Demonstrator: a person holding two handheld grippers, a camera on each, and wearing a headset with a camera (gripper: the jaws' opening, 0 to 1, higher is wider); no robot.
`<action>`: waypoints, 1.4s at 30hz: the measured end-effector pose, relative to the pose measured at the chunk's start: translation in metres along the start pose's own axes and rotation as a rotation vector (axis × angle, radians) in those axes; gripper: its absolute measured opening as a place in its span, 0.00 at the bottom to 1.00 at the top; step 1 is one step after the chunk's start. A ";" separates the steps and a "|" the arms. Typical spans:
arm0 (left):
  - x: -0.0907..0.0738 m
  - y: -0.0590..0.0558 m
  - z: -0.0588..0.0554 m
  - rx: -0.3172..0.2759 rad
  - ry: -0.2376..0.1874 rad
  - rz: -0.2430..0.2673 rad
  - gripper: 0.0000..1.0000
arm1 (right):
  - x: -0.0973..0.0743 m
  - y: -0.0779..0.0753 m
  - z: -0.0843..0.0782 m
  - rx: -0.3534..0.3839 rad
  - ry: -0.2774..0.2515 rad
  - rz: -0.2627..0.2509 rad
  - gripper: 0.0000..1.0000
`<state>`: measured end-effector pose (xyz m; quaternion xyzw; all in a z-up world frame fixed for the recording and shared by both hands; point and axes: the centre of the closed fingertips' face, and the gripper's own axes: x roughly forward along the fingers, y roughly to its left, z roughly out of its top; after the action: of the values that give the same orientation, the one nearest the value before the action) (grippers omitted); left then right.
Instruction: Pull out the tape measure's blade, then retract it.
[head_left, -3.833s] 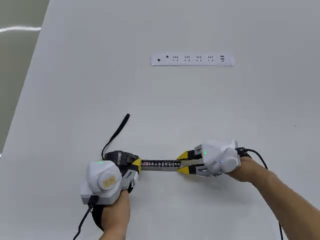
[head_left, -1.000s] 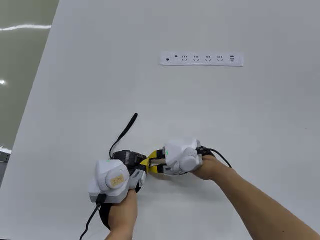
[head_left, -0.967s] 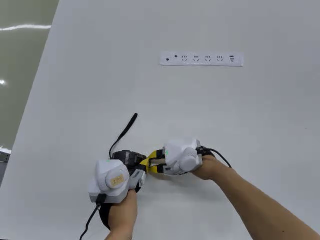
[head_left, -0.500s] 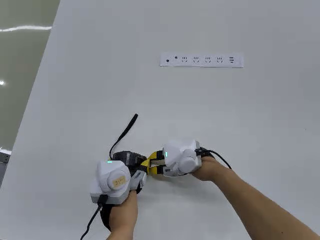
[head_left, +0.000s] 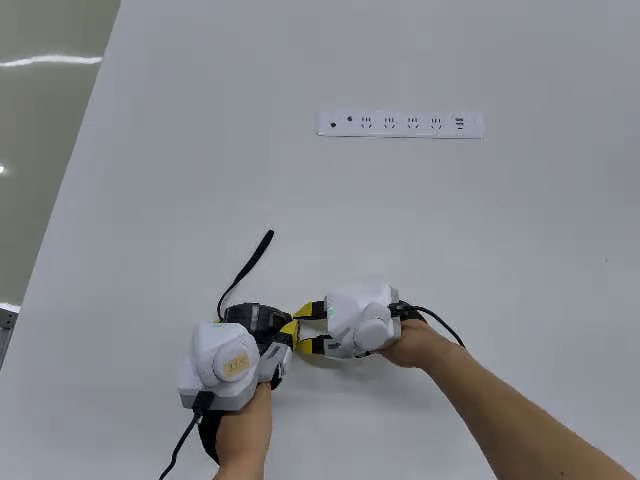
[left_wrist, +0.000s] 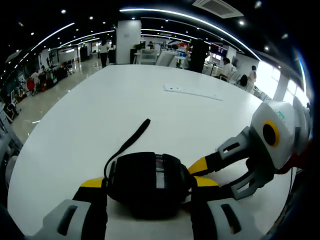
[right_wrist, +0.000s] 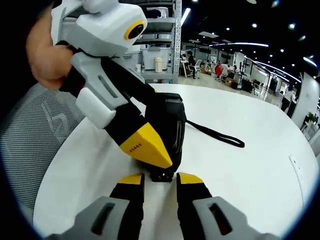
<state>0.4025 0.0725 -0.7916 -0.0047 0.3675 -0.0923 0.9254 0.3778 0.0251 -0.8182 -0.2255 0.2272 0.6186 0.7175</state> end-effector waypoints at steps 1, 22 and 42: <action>-0.001 0.000 0.001 0.005 -0.004 -0.003 0.65 | 0.000 0.000 0.000 0.011 -0.006 -0.008 0.25; -0.016 -0.005 0.002 0.187 -0.029 -0.194 0.82 | -0.053 -0.004 -0.003 0.166 -0.043 -0.208 0.64; -0.040 0.007 -0.011 0.376 -0.066 -0.401 0.99 | -0.135 0.031 -0.036 0.351 -0.100 -0.405 0.93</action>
<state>0.3676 0.0865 -0.7726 0.0917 0.3054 -0.3402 0.8847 0.3279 -0.0990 -0.7667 -0.1078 0.2452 0.4239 0.8652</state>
